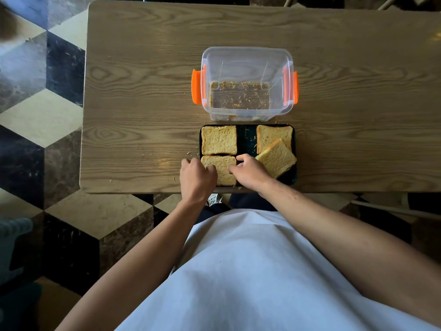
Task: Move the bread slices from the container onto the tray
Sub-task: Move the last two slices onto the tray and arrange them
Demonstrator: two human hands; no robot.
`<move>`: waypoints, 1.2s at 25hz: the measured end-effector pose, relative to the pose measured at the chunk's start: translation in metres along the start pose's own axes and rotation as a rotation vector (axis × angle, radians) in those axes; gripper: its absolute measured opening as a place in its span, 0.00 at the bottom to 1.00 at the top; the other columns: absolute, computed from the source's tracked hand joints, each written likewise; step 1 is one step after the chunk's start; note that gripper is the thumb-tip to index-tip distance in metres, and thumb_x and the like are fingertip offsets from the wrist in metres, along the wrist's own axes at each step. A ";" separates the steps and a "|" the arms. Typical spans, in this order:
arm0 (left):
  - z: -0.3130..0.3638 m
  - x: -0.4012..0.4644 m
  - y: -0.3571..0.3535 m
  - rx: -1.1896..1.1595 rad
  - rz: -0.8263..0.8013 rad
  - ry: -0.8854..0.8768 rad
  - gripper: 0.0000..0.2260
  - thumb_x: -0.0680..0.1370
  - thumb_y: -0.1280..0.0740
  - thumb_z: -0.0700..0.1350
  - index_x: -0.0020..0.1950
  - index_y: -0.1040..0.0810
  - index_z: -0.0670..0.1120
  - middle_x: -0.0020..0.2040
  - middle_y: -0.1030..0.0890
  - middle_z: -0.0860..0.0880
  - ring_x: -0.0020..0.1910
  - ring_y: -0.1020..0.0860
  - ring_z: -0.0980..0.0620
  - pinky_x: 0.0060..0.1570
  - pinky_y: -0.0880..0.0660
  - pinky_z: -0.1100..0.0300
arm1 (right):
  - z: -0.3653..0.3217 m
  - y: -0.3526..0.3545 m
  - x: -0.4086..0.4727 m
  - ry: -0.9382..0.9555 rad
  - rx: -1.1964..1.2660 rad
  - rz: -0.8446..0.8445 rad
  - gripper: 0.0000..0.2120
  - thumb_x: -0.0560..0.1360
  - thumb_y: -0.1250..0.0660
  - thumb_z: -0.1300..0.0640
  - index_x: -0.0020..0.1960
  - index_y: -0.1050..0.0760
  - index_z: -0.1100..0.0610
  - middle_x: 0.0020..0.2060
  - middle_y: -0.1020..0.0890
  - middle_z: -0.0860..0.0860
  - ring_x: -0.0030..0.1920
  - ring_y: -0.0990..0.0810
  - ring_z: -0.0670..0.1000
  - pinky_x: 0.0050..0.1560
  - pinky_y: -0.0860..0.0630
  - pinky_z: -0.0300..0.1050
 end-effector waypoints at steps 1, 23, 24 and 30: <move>0.002 0.000 0.002 -0.016 0.034 -0.017 0.11 0.76 0.37 0.45 0.49 0.22 0.37 0.55 0.23 0.38 0.54 0.26 0.40 0.53 0.30 0.51 | 0.002 0.003 -0.002 0.002 0.024 0.020 0.27 0.75 0.33 0.46 0.71 0.31 0.54 0.46 0.21 0.46 0.44 0.22 0.46 0.45 0.24 0.45; 0.135 0.027 -0.069 -0.169 -0.282 -0.012 0.09 0.69 0.39 0.33 0.33 0.23 0.42 0.28 0.28 0.45 0.28 0.33 0.48 0.30 0.38 0.59 | 0.053 0.108 0.027 0.018 0.016 0.349 0.20 0.77 0.31 0.56 0.66 0.25 0.64 0.62 0.25 0.61 0.61 0.24 0.58 0.61 0.29 0.45; 0.137 0.027 -0.070 -0.169 -0.272 -0.002 0.09 0.68 0.40 0.33 0.33 0.23 0.42 0.28 0.29 0.45 0.28 0.33 0.48 0.30 0.39 0.59 | 0.052 0.109 0.027 0.024 0.007 0.350 0.20 0.77 0.31 0.56 0.65 0.24 0.64 0.61 0.25 0.61 0.61 0.24 0.58 0.61 0.28 0.46; 0.141 0.027 -0.071 -0.171 -0.264 -0.034 0.09 0.69 0.40 0.32 0.33 0.23 0.42 0.30 0.28 0.43 0.31 0.33 0.48 0.33 0.38 0.57 | 0.051 0.113 0.027 0.048 0.003 0.365 0.20 0.76 0.30 0.57 0.65 0.24 0.64 0.62 0.24 0.61 0.62 0.25 0.59 0.61 0.30 0.45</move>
Point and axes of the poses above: each hand's wrist, its own x-axis towards the middle knuckle, its own y-axis out of the back of the hand, z = x × y, the point moved 2 cm from there along x, towards the middle knuckle
